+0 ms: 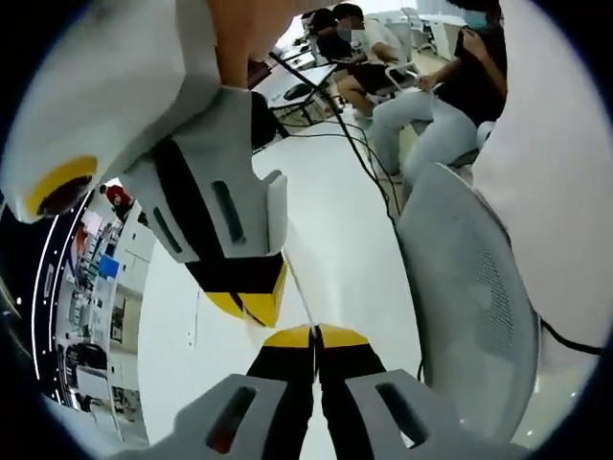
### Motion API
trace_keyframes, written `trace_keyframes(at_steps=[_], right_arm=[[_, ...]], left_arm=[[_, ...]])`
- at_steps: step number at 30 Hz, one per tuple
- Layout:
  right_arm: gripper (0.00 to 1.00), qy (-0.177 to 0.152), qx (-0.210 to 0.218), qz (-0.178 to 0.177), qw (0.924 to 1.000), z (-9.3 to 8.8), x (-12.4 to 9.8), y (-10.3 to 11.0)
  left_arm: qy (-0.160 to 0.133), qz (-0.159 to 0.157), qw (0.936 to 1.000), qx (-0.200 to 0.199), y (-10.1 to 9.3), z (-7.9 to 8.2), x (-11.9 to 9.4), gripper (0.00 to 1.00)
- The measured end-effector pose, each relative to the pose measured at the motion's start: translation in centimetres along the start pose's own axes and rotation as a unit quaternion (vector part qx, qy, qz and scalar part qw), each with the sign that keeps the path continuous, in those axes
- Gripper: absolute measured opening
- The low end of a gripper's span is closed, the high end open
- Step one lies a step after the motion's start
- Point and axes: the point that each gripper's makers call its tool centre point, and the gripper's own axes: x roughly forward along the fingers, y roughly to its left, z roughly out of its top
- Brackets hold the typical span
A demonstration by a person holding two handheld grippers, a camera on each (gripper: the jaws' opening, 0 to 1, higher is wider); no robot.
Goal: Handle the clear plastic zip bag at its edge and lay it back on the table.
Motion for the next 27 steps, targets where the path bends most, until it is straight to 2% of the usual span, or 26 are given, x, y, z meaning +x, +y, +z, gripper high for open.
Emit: trace_keyframes(at_steps=[11,27], right_arm=[[0.00,-0.004,0.005,-0.012,0.9999,-0.2,0.1,-0.7],[0.00,-0.010,0.020,-0.030,0.9993,-0.6,-0.1,-1.8]], left_arm=[[-0.014,-0.035,0.9981,-0.049,-1.9,0.1,0.0,0.00],[-0.020,-0.045,0.9978,-0.045,-3.0,0.4,0.0,0.00]])
